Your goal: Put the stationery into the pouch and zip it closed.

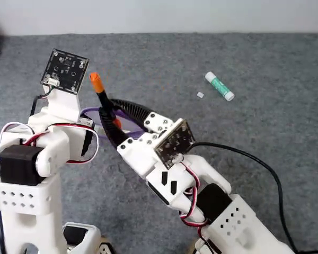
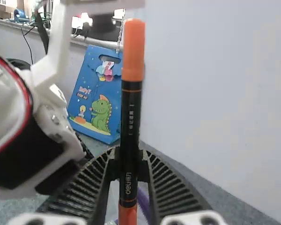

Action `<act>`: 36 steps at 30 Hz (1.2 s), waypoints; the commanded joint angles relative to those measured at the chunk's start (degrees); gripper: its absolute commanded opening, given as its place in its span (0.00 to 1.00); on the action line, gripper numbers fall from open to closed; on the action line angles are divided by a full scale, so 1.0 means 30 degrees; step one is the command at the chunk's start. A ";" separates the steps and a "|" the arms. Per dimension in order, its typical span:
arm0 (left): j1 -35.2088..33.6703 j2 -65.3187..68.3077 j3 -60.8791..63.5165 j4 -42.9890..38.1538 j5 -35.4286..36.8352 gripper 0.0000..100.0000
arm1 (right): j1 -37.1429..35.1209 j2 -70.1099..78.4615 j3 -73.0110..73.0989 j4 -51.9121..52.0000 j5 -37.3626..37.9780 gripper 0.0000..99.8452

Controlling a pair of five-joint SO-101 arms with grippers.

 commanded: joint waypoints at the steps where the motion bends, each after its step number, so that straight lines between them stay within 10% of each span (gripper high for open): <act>1: 0.0000 0.0645 0.0044 -0.0205 0.0205 0.01 | -0.0132 0.0484 0.0234 0.0015 -0.0117 0.04; 7: 0.0000 0.0645 0.0044 -0.0205 0.0205 0.01 | -0.0161 0.0806 0.0205 0.0806 -0.0117 0.22; 17: 0.0000 0.0645 0.0044 -0.0205 0.0205 0.01 | 0.1158 0.0982 -0.3223 0.2359 -0.0234 0.09; 29: 0.0000 0.0615 0.0044 -0.0205 0.0205 0.01 | 1.0388 0.2447 -0.5158 0.7399 -0.2491 0.01; 36: -0.0410 0.0615 0.0044 -0.0205 0.0234 0.01 | 0.7751 0.2769 -1.0022 1.4549 -0.4659 0.01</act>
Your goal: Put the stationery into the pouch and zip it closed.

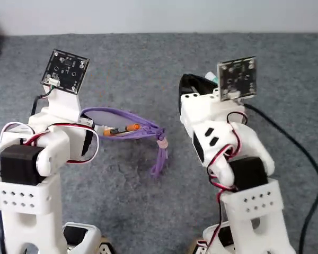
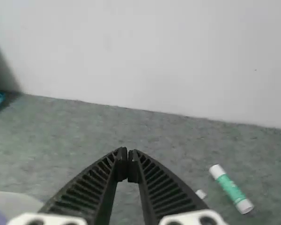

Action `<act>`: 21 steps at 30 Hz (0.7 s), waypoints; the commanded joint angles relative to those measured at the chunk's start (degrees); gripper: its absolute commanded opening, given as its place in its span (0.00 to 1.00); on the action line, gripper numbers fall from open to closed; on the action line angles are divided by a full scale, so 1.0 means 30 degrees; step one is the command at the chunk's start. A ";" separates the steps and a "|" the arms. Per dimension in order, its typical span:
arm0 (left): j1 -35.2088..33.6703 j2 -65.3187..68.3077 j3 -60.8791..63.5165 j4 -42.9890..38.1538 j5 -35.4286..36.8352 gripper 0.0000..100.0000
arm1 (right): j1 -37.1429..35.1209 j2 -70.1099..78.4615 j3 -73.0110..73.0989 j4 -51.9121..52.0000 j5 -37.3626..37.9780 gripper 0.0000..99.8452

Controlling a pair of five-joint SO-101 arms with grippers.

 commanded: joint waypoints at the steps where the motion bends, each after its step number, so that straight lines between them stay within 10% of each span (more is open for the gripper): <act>1: -0.0410 0.0615 -0.0073 -0.0176 0.0234 0.01 | -0.1949 0.0132 -0.3370 0.4850 -0.1201 0.01; 21: -0.0527 0.0615 -0.0073 -0.0205 0.0234 0.01 | -0.7165 0.3560 -0.4718 0.5670 -0.5187 0.01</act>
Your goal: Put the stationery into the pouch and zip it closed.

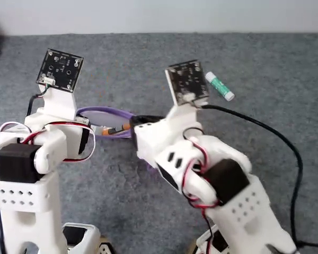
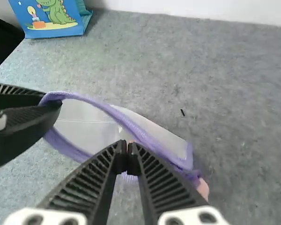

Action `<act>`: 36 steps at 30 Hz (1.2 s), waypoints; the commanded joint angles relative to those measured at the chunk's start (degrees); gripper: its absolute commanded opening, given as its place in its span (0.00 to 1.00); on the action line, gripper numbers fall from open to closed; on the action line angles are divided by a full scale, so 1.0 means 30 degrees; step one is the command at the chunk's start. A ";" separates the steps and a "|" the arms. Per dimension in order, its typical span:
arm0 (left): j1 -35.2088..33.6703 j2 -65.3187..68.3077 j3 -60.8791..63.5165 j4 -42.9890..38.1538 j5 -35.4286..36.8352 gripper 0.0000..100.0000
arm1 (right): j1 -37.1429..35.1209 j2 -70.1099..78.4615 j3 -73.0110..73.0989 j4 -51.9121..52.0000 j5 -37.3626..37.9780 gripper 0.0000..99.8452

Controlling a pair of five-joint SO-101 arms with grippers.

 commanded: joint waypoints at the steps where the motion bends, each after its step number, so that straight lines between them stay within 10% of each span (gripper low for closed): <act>1: 0.0059 0.0498 -0.0161 -0.0205 0.0234 0.01 | -0.0249 0.1451 -0.0615 -0.1011 -0.0234 0.01; 36: 0.0059 0.0440 -0.0161 -0.0205 0.0234 0.01 | 0.1245 0.2066 -0.4073 0.1832 0.0498 0.01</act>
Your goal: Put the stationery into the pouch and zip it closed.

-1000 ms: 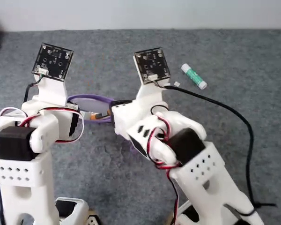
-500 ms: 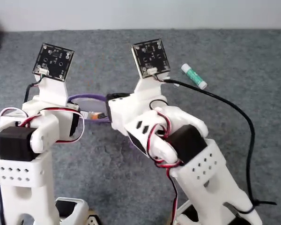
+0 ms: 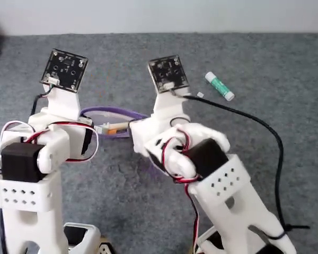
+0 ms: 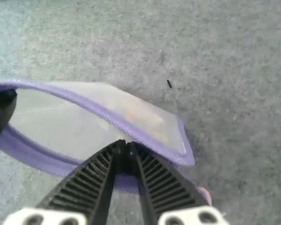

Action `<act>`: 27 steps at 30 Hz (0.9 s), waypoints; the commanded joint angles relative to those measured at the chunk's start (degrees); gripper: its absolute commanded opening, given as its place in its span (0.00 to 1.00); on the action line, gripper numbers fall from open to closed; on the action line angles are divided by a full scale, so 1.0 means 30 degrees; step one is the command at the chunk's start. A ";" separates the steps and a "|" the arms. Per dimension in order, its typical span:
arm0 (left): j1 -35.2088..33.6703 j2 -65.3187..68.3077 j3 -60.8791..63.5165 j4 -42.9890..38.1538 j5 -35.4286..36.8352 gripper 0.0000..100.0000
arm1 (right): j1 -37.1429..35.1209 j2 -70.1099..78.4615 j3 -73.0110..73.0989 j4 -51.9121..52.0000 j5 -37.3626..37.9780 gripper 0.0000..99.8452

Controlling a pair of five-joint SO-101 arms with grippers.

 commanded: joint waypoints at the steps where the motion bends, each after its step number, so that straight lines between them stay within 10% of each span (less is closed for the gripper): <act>1: 0.0000 0.0381 -0.0161 -0.0176 0.0176 0.01 | 0.0542 -0.0806 -0.3458 0.0425 0.0147 0.01; 14: 0.0000 0.0322 -0.0161 -0.0147 0.0176 0.01 | 0.6989 0.1333 -0.5568 0.0454 0.2051 0.01; 27: 0.0000 0.0322 -0.0161 -0.0147 0.0088 0.01 | 1.2176 1.0330 -0.5158 -0.1978 1.1868 0.01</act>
